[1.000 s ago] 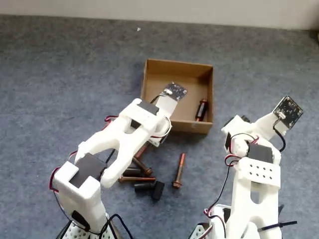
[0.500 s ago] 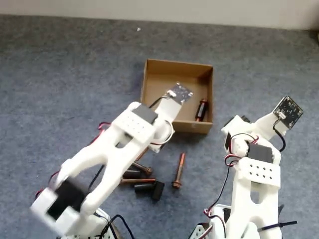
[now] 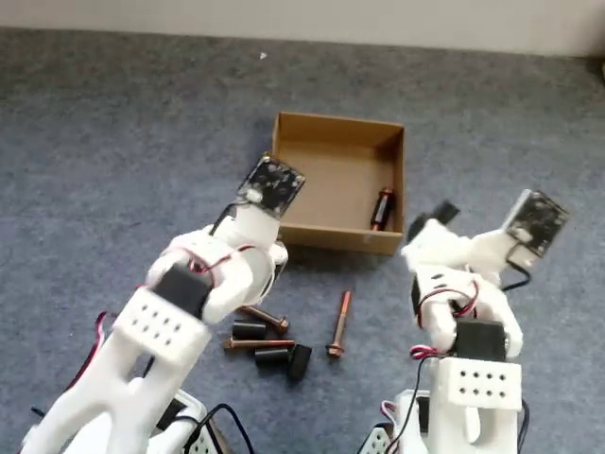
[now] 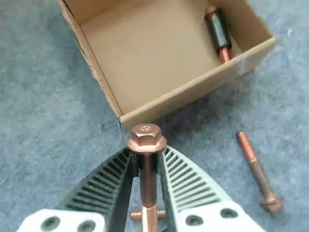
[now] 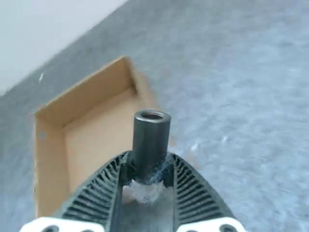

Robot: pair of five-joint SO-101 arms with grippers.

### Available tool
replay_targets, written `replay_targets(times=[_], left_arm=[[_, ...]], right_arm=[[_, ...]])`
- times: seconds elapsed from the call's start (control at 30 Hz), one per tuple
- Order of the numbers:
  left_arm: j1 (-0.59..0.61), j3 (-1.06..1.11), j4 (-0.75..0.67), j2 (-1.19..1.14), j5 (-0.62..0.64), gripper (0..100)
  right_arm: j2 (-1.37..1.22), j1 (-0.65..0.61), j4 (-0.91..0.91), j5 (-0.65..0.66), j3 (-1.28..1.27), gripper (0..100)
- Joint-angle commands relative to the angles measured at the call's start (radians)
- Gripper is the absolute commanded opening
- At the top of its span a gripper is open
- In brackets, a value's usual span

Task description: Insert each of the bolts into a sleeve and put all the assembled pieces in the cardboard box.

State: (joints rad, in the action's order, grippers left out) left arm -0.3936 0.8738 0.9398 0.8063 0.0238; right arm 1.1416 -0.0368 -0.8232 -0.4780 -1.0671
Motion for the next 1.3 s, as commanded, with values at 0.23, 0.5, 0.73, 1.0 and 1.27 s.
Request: replay_targets(times=[0.23,0.5,0.73,1.0,1.27], left_arm=[[0.016,0.028,-0.029,0.443,0.112,0],[0.016,0.031,-0.097,0.55,0.115,0],[0.165,0.031,-0.127,0.61,0.296,0],[0.189,0.082,-0.127,0.72,0.324,0],[0.188,0.263,-0.25,0.812,0.325,0]], right_arm=[[0.039,-0.326,0.062,0.06,-0.01,0.5],[0.039,-0.504,0.154,0.256,-0.01,0.5],[0.036,-0.647,0.191,0.282,-0.012,0.5],[0.042,-0.713,0.599,0.453,-0.309,0.5],[0.042,-0.768,0.895,0.618,-0.532,0.5]])
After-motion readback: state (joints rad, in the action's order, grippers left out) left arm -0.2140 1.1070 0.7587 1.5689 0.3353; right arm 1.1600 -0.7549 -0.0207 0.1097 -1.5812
